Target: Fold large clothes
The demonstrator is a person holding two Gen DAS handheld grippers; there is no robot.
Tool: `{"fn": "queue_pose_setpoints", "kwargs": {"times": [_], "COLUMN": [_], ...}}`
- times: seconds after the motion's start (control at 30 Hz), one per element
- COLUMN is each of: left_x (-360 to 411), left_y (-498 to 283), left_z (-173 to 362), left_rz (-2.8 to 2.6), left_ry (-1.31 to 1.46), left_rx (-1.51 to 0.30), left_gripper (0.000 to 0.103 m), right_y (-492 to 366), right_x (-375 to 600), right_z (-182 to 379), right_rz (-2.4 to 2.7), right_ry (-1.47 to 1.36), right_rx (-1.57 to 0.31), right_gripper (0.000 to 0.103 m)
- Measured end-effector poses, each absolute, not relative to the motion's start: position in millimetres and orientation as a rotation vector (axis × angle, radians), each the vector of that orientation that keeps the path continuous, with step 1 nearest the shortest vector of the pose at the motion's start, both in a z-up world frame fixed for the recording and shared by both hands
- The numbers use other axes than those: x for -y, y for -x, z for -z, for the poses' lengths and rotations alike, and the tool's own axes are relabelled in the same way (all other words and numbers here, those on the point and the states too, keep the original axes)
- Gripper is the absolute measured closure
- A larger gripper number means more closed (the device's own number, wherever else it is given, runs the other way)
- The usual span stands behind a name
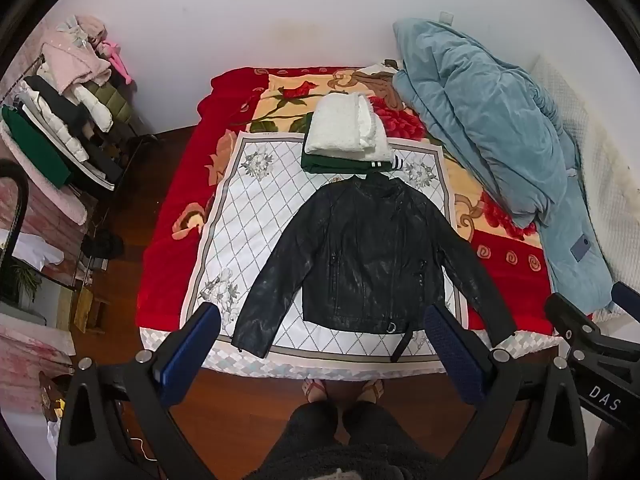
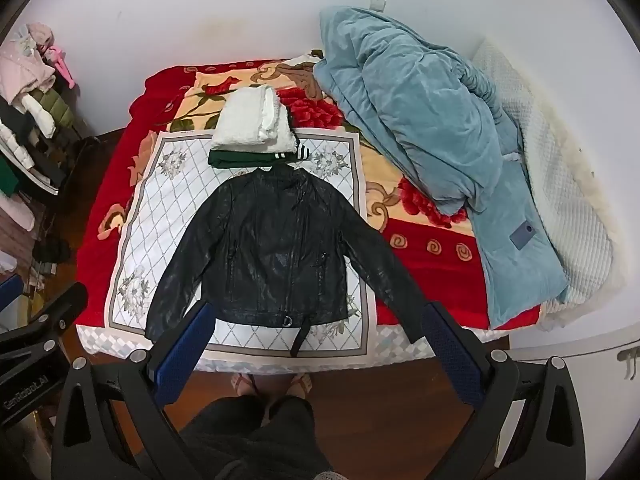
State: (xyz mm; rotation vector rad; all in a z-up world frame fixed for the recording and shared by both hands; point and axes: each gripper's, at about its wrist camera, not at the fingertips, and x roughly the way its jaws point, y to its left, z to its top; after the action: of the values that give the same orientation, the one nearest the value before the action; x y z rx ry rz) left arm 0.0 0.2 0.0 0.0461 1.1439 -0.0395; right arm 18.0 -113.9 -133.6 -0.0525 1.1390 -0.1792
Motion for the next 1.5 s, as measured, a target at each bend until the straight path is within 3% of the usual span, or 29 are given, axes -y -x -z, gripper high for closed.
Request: {"fn": "queue_pose_setpoints", "kwargs": {"times": [1.5], "left_x": [-0.6], "left_y": [0.3], "left_z": [-0.5], "left_rz": [0.037], "left_ry": [-0.05], "left_rx": [-1.137], "left_gripper": [0.0], "right_y": [-16.5], "right_x": [115.5], "right_z": [129.7], "right_rz": [0.17], "right_ry": [0.042], "right_rx": [-1.139], "right_gripper": [0.0]}}
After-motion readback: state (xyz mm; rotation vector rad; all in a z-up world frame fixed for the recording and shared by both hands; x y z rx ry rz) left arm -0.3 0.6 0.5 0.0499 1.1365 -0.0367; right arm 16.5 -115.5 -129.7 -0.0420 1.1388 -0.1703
